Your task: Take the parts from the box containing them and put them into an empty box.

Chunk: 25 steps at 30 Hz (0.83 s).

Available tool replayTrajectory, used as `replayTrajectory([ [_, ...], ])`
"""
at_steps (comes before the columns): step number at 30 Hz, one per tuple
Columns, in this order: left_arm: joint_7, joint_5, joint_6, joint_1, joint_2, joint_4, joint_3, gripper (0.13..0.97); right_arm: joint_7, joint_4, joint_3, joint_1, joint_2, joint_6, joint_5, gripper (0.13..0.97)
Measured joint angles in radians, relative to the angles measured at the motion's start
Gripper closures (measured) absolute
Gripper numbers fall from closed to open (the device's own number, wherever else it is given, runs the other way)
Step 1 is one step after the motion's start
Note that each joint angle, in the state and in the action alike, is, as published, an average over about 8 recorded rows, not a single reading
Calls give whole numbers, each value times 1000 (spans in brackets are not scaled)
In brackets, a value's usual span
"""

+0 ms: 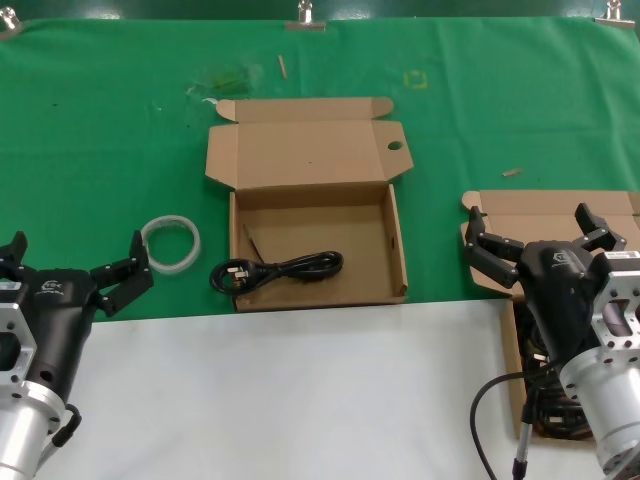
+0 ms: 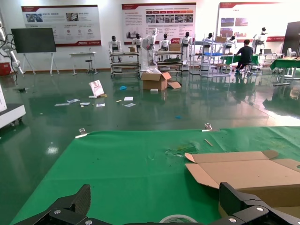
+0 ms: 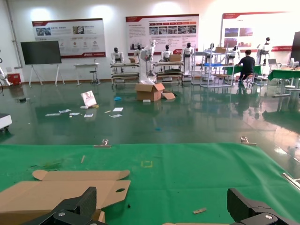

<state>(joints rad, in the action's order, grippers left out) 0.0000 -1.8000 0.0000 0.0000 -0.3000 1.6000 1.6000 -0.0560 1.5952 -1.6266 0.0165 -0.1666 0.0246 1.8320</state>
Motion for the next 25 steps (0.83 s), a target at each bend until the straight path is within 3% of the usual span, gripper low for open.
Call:
replayTrajectory([
  [25, 0, 0, 0, 0, 0, 0, 0, 132, 0, 0, 0, 0, 0, 0, 0, 129],
])
